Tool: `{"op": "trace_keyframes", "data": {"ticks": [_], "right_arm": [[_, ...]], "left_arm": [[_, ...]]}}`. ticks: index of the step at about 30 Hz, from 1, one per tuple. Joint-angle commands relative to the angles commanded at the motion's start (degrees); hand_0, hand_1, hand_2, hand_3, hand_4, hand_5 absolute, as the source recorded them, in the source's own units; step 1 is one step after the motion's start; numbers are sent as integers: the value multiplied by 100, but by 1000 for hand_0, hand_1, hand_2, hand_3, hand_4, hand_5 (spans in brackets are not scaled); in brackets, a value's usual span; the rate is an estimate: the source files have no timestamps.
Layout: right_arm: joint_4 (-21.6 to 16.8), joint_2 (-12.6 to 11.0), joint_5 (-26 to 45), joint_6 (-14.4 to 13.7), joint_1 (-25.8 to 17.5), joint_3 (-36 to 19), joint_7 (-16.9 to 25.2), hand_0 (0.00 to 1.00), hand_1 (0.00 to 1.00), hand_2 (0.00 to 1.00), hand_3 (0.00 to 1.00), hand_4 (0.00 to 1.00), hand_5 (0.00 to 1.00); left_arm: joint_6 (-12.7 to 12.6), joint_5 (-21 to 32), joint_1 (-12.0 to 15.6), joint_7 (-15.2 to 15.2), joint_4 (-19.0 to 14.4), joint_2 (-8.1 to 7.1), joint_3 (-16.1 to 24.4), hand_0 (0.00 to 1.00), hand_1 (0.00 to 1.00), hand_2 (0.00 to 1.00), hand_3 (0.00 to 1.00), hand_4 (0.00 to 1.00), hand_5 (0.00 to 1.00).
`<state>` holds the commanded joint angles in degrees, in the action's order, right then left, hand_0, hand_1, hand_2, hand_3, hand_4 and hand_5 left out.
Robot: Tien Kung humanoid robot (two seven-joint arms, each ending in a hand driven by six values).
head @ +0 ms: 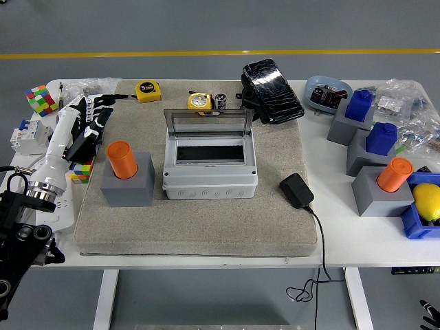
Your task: Fetch the battery,place it into the box,close the lid of the box
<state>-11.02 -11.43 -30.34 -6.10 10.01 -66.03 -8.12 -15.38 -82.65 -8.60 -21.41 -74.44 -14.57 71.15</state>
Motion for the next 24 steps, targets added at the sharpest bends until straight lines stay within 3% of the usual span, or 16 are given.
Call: {"op": "trace_keyframes", "data": {"ticks": [4,5,10,11,16,17,22,23,24], "right_arm": [[3,4,-4,16,-8,-4,-2,660,666,659,551,956,457],[6,3,-6,17,-10,-16,-3,660,667,659,551,956,457],[-1,-5,-5,15,2,-34,0,660,667,659,551,956,457],[-3,-7,-5,15,3,-34,1,660,666,659,550,956,457],[0,-4,-1,23,4,-30,2,660,666,659,550,956,457],[0,0,2,26,3,-28,3,660,667,659,551,956,456],[-2,5,7,29,-3,-26,6,660,667,659,551,956,456],[-1,2,7,29,0,-23,5,660,667,659,550,956,456],[0,-1,10,30,4,-21,2,660,667,659,550,956,456]], "left_arm": [[-88,43,-35,-147,161,7,-130,621,730,760,756,998,857],[-111,72,-58,-202,237,14,-191,602,726,750,753,998,644],[-169,192,-128,-370,453,23,-421,602,726,750,753,998,644],[-176,205,-137,-388,474,26,-453,571,709,730,737,998,453],[-200,261,-209,-451,654,70,-639,571,709,730,737,998,453],[-205,275,-224,-471,699,78,-681,562,693,713,723,998,381],[-218,350,-259,-537,829,92,-815,562,693,713,723,998,381],[-226,360,-274,-557,856,94,-837,554,675,697,716,998,294],[-232,375,-291,-578,887,97,-863,554,675,697,716,998,294]]}}
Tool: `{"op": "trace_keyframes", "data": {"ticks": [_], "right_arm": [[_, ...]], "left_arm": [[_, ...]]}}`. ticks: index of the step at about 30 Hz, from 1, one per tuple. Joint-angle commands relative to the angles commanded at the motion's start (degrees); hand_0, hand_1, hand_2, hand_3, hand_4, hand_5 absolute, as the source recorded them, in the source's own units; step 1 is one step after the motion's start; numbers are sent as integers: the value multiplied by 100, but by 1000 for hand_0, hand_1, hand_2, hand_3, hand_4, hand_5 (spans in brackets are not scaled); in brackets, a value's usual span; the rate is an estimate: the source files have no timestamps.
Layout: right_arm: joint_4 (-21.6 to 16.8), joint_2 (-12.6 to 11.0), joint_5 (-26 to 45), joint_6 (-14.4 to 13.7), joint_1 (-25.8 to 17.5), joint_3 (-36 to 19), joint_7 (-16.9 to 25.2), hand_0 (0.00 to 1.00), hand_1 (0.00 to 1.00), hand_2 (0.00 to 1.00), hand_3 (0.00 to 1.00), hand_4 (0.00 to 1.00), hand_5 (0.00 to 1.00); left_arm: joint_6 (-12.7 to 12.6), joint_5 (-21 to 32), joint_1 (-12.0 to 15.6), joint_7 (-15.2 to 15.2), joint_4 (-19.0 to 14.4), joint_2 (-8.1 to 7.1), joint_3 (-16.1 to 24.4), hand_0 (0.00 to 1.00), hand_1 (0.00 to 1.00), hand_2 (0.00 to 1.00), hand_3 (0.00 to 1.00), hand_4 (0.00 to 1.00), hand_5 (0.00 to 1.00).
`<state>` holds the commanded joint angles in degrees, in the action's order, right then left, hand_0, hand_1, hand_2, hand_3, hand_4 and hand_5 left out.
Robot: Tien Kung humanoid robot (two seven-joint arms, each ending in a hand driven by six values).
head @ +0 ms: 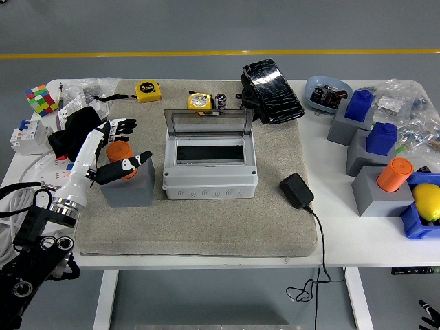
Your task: Fetch the battery,place it into the box,close the lid of the box
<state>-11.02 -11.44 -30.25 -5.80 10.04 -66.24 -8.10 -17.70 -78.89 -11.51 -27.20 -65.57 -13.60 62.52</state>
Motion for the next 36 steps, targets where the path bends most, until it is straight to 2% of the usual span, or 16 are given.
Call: {"op": "trace_keyframes", "data": {"ticks": [4,5,10,11,16,17,22,23,28,29,34,35,36], "right_arm": [[-3,1,8,-1,0,-5,1,660,667,659,550,956,456],[-1,1,8,1,1,-5,-1,660,667,659,550,955,456],[-1,9,18,4,0,1,-2,660,667,659,550,955,456],[-1,10,20,3,0,3,-2,660,666,659,550,956,456],[-2,14,28,-2,0,8,-3,660,666,659,550,956,456],[-3,14,29,-3,0,10,-3,660,666,659,550,955,456],[-1,12,42,3,-3,25,-7,660,666,659,550,955,456],[-2,11,44,4,0,27,-6,659,666,659,549,954,454],[2,10,55,8,0,33,-8,659,666,659,549,954,454],[2,10,56,7,2,33,-9,659,666,659,549,954,455],[2,10,67,6,8,52,-8,659,666,659,549,954,455],[1,10,68,6,10,56,-7,660,665,659,548,953,455],[1,11,70,6,11,60,-6,660,665,659,548,953,455]], "left_arm": [[-24,69,-36,-66,65,0,-72,554,675,697,716,998,294],[-27,95,-46,-78,81,3,-85,503,609,646,672,998,99],[-31,366,-95,-180,165,23,-169,503,609,646,672,998,99],[-18,436,-105,-192,183,29,-187,470,490,510,606,998,2],[29,696,-154,-220,265,72,-259,470,490,510,606,998,2],[40,741,-163,-225,273,81,-271,424,432,447,582,998,2],[53,936,-223,-251,340,123,-320,424,432,447,582,998,2],[52,975,-237,-254,356,130,-324,280,353,409,533,998,2],[40,1198,-285,-303,432,155,-367,280,353,409,533,998,2],[44,1264,-297,-316,454,163,-374,148,248,378,494,998,2],[51,1433,-337,-368,506,185,-412,148,248,378,494,998,2],[49,1461,-343,-377,511,188,-420,82,168,331,448,998,2],[47,1480,-348,-386,517,190,-427,82,168,331,448,998,2]]}}
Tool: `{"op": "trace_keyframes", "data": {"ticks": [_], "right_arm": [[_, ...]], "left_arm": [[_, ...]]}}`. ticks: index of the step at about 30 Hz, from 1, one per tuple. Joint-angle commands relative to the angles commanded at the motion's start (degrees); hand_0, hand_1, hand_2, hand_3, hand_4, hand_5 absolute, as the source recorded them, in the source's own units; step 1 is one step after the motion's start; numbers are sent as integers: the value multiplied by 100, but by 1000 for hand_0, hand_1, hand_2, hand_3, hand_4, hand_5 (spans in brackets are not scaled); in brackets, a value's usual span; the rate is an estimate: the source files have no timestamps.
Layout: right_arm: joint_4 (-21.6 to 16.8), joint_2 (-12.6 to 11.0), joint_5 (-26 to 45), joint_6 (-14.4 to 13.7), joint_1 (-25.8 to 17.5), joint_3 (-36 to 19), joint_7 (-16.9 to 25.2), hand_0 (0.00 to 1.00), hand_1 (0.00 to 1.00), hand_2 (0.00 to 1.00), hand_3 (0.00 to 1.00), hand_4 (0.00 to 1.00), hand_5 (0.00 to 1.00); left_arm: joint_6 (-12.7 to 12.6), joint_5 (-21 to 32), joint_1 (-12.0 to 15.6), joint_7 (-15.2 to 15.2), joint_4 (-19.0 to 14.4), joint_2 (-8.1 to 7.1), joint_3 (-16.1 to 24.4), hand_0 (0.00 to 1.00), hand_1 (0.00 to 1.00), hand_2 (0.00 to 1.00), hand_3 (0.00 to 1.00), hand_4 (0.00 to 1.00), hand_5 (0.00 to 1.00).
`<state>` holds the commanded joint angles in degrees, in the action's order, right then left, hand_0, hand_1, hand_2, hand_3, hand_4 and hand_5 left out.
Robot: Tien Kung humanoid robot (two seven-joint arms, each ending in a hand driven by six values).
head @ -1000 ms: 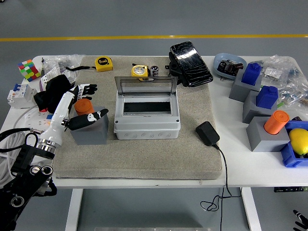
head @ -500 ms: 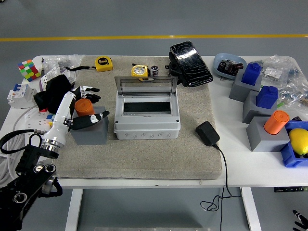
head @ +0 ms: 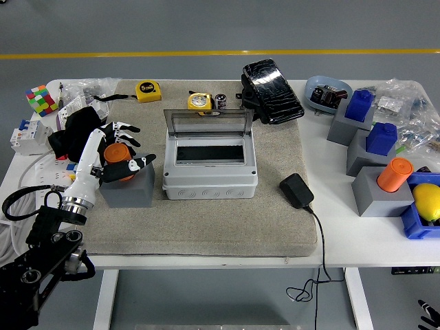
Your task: Fetch the battery,place it into the box,close the lid of the box
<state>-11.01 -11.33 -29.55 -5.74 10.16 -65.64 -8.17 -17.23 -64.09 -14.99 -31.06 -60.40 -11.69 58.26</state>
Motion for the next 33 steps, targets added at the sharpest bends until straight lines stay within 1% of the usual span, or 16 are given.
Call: {"op": "trace_keyframes", "data": {"ticks": [4,5,10,11,15,17,22,27,28,29,31,33], "right_arm": [[-1,2,7,1,0,18,0,660,665,659,548,953,455],[0,1,8,2,-4,23,-2,660,665,659,549,953,454],[1,-1,5,2,-18,31,-5,660,665,659,549,953,454],[1,-1,4,2,-17,31,-5,659,665,659,548,952,453],[-2,6,-2,6,-12,19,1,659,665,659,548,952,453],[1,9,-5,6,-9,13,2,660,665,659,548,951,450],[2,12,-9,3,-10,-2,7,660,665,659,548,951,450],[2,21,-13,-5,-12,-7,16,660,665,659,547,951,448],[1,22,-13,-6,-11,-7,19,660,665,659,547,951,448],[-1,24,-13,-8,-11,-8,22,660,665,659,547,950,447],[-1,24,-12,-11,-12,-6,25,660,665,659,547,950,447],[2,23,-14,-12,-15,-6,25,660,665,659,547,950,447]], "left_arm": [[-21,100,-28,-104,34,15,-48,82,168,331,448,998,2],[-27,113,-34,-129,43,21,-60,56,77,239,288,928,2],[-38,185,-48,-244,50,41,-103,56,77,239,288,928,2],[-34,197,-53,-257,49,43,-106,57,53,173,199,845,2],[-18,275,-76,-367,43,54,-132,57,53,173,199,845,2],[-28,306,-86,-422,37,59,-135,58,52,159,190,828,2],[-62,318,-111,-532,-11,61,-139,58,52,159,190,828,2],[-89,33,-152,-555,-256,48,-85,57,53,157,187,825,2],[-100,-98,-169,-532,-373,34,-71,57,53,157,187,825,2],[-117,-241,-187,-496,-486,14,-65,57,52,158,186,808,2],[-147,-515,-226,-418,-656,-28,-81,57,52,158,186,808,2],[-174,-956,-351,-197,-934,-151,-217,57,52,158,186,808,2]]}}
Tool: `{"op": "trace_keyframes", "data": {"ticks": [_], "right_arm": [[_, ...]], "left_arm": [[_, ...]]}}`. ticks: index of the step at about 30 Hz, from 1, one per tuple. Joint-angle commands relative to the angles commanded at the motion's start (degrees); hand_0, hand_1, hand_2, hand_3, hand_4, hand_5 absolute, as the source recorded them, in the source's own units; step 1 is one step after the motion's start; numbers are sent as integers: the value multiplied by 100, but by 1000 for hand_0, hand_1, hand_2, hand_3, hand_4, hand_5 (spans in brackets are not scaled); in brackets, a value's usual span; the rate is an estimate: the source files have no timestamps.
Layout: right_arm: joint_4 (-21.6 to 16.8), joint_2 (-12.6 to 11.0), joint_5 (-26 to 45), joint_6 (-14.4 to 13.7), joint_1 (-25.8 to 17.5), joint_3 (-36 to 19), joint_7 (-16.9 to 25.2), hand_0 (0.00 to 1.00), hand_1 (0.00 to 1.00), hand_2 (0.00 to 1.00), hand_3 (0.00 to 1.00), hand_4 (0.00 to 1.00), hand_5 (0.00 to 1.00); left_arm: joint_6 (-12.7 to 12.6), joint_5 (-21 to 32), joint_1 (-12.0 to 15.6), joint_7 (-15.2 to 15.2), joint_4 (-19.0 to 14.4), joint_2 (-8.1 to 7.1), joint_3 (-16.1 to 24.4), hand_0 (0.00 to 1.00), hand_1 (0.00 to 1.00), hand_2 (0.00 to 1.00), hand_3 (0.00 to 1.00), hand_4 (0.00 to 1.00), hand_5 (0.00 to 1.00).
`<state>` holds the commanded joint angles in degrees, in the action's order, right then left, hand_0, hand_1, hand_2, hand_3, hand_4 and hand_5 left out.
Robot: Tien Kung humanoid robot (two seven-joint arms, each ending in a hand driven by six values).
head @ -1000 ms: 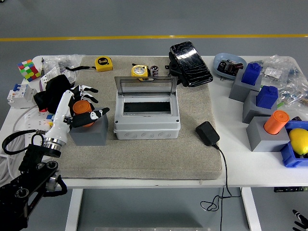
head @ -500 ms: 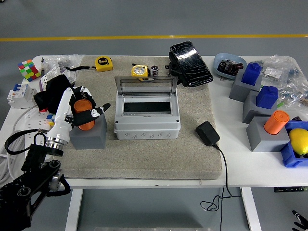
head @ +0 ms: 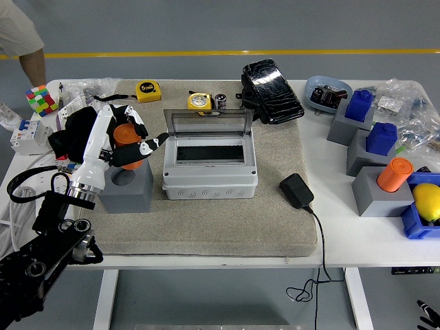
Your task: Fetch the battery,place it into the box,close the lid of the box
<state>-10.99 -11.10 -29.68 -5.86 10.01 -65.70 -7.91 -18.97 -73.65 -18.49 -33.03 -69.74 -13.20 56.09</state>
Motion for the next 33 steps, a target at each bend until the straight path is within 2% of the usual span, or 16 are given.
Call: {"op": "trace_keyframes", "data": {"ticks": [1,2,5,7,9,13,19,21,26,27,32,33], "right_arm": [[0,-1,2,0,0,1,1,660,665,659,547,950,447],[1,-4,2,0,4,3,0,660,665,659,547,950,447],[3,-10,1,-8,9,-4,0,660,664,658,546,950,446],[4,-11,8,-12,12,3,2,660,664,658,546,950,446],[5,-9,15,-14,14,13,2,661,664,659,546,950,447],[7,10,35,-17,12,40,11,661,664,659,546,950,447],[11,25,74,-24,4,98,17,660,665,658,546,950,446],[13,26,85,-26,-1,114,17,660,665,657,546,949,446],[22,28,117,-25,-12,163,13,660,665,657,546,949,446],[22,28,123,-25,-12,171,13,660,665,657,545,949,446],[17,35,138,-28,-11,187,20,660,665,657,545,949,446],[15,35,139,-29,-11,190,20,660,665,657,546,949,445]], "left_arm": [[-22,-242,-89,121,-139,-82,-120,57,52,158,186,808,2],[-49,-472,-181,235,-256,-162,-241,53,52,157,187,762,2],[-117,-1119,-504,695,-558,-349,-703,53,52,157,187,762,2],[-116,-1582,-758,1046,-699,-412,-1037,53,52,157,187,762,2],[-118,-2043,-966,1347,-734,-411,-1315,49,49,165,190,785,2],[-75,-2688,-1433,1909,-603,-306,-1861,49,49,165,190,785,2],[-37,-2996,-2015,2414,-94,-36,-2487,50,52,169,199,803,2],[-24,-2982,-2134,2513,108,58,-2579,59,58,171,207,843,2],[6,-2839,-2383,2719,609,299,-2698,59,58,171,207,843,2],[14,-2787,-2416,2726,689,340,-2705,79,78,187,261,998,2],[38,-2717,-2544,2797,1000,515,-2731,79,78,187,261,998,2],[38,-2722,-2557,2797,1033,535,-2733,130,122,219,324,998,2]]}}
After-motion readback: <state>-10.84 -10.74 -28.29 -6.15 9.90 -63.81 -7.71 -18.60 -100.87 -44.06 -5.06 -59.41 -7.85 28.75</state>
